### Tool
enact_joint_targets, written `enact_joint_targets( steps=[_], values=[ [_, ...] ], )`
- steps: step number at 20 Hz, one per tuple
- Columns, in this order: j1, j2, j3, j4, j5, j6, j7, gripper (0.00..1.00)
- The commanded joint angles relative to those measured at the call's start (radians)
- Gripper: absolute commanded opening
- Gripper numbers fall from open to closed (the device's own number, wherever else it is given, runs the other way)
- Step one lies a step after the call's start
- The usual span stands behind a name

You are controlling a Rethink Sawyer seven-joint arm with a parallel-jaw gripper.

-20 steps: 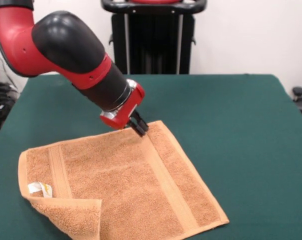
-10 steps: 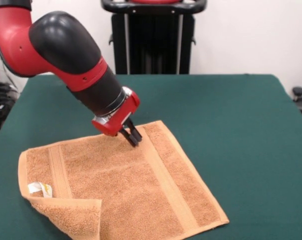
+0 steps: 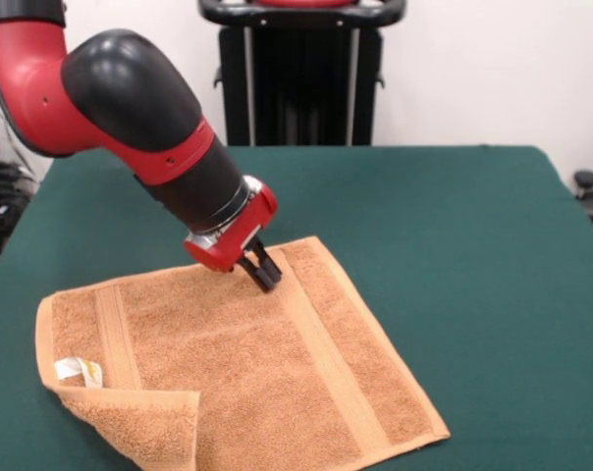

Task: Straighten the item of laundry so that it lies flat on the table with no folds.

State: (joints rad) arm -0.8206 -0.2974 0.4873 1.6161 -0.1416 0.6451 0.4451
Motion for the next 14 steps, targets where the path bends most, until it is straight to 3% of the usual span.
enact_joint_targets(
  steps=[1,6,14],
  values=[
    [0.095,0.086,-0.044,-0.063,0.025,0.049,0.225,0.0],
    [0.137,0.102,-0.087,-0.097,0.029,0.112,0.235,0.0],
    [0.19,0.197,-0.169,-0.175,-0.008,0.17,0.22,0.0]
  ],
)
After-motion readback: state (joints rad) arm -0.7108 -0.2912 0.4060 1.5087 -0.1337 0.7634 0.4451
